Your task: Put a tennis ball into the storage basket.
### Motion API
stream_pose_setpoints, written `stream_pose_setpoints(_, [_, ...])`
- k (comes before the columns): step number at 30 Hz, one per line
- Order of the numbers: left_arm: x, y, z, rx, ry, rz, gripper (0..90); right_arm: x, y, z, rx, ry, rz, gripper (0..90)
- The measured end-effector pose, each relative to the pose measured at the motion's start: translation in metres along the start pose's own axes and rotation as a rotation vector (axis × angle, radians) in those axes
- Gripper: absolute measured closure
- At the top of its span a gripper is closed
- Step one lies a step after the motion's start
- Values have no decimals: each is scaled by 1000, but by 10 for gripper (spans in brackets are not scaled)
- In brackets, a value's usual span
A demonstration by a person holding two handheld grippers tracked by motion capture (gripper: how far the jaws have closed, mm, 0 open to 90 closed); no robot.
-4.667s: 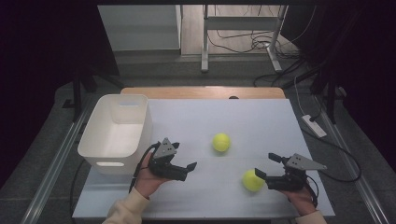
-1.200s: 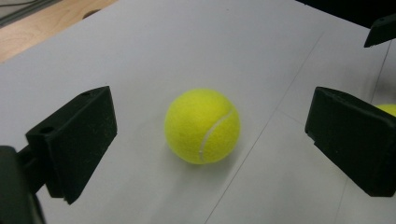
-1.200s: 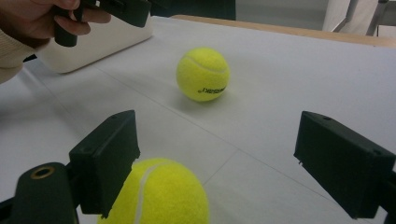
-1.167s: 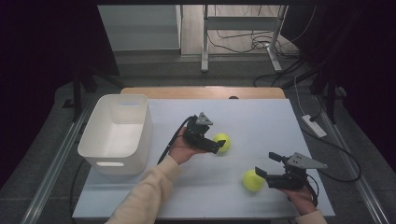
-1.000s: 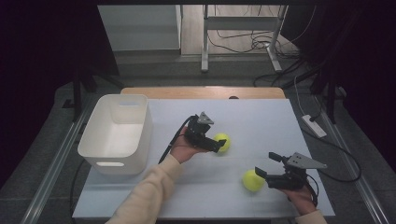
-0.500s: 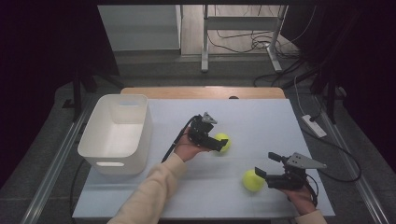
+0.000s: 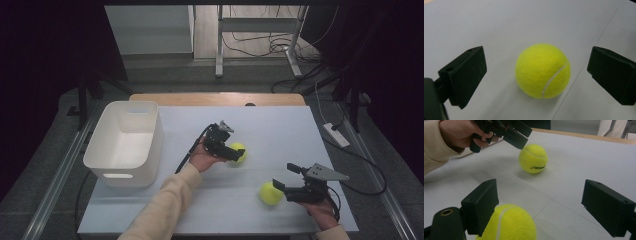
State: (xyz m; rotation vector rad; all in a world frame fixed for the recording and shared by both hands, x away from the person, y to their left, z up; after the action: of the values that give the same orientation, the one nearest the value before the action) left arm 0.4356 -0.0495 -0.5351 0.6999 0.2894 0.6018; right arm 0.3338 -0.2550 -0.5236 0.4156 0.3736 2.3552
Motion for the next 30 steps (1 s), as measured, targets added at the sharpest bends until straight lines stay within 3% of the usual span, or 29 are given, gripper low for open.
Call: stream_pose_setpoints(30, [-1,-34,-13,78,12,-32,37,-1,0,0,0,-4,-2,134])
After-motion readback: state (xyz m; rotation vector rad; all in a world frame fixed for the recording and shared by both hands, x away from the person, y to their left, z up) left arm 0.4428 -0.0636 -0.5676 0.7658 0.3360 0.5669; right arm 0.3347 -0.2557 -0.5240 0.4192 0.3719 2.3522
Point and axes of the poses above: each handheld gripper's, and its own axes: y roughly backward along the jaws, z roughly out of its top, x roughly to its left, the point moved 8 cm from there along -y, roughly forward along the jaws, and after that the axes turned 6 degrees about -y, right-handed, at the moved point
